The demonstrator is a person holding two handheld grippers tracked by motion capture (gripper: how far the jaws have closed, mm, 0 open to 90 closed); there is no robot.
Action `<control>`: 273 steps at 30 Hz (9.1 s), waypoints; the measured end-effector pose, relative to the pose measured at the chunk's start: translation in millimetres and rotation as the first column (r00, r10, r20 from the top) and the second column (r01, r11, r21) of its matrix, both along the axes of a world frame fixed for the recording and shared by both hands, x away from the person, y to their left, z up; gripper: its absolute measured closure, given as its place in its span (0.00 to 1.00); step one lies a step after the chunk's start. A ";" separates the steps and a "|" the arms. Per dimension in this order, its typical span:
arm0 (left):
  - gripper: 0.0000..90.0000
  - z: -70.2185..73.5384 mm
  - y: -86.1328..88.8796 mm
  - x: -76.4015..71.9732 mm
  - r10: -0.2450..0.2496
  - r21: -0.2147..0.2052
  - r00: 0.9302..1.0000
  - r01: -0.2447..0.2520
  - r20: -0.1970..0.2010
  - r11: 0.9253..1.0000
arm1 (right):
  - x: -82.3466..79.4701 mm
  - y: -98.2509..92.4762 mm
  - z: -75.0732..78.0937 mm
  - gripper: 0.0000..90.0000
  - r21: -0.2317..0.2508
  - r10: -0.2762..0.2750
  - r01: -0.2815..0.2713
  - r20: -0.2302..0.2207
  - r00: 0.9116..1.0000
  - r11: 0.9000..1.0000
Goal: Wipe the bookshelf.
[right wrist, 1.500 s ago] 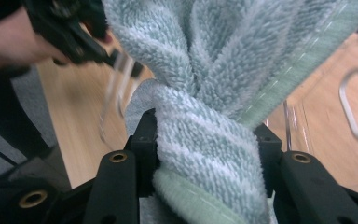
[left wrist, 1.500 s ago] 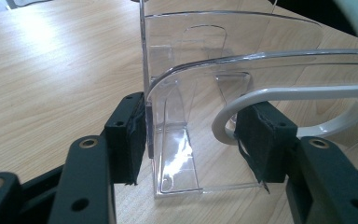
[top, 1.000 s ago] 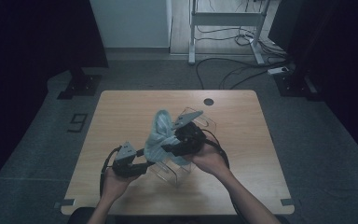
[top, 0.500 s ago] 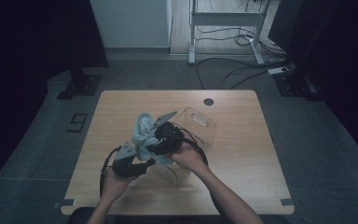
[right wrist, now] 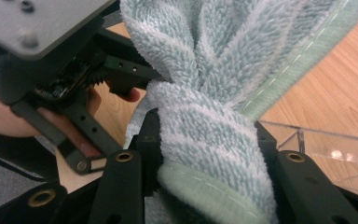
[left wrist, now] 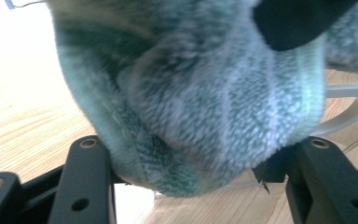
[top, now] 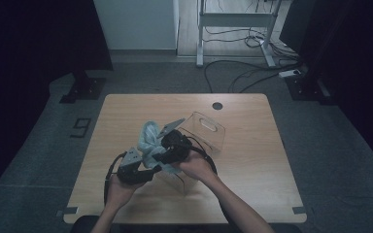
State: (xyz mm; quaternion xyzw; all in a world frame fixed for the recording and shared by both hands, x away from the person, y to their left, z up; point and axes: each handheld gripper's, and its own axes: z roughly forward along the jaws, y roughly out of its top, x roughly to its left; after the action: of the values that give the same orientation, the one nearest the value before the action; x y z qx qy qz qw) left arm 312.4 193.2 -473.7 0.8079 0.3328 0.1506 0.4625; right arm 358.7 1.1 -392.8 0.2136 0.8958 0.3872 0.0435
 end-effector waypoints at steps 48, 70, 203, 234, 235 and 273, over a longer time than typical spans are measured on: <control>0.50 0.6 -2.0 -0.9 0.022 0.000 1.000 -0.022 -0.004 1.000 | -59.8 -97.7 -50.8 0.65 0.057 -0.030 0.030 -0.016 0.999 0.998; 0.50 1.3 -2.9 -1.4 0.030 0.005 1.000 -0.030 -0.006 1.000 | -78.8 -100.8 -68.7 0.65 0.016 -0.024 0.024 0.008 1.000 1.000; 0.46 28.8 12.7 -23.6 -0.061 -0.009 0.997 0.061 -0.051 0.998 | 29.3 -202.7 -50.1 0.48 -0.011 -0.414 0.419 0.134 0.900 0.908; 0.16 27.6 -11.4 -13.6 -0.085 -0.066 0.989 0.078 -0.121 0.995 | 26.1 -193.4 -51.0 0.64 0.008 -0.397 0.400 0.144 0.906 0.916; 0.15 28.0 -12.7 -14.6 -0.083 -0.065 0.989 0.076 -0.122 0.995 | 25.5 -193.2 -51.0 0.64 0.008 -0.398 0.401 0.145 0.906 0.916; 0.52 31.6 -12.2 -10.0 0.239 0.139 0.971 -0.237 -0.001 0.961 | -19.2 -176.1 -53.4 0.57 0.032 -0.308 0.307 0.116 0.944 0.951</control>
State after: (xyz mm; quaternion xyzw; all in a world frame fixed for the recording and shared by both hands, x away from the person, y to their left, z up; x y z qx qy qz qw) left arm 302.4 181.0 -442.1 0.7934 0.4203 0.2207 0.3809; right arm 339.5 -175.0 -446.2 0.3275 0.8447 0.3938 0.1555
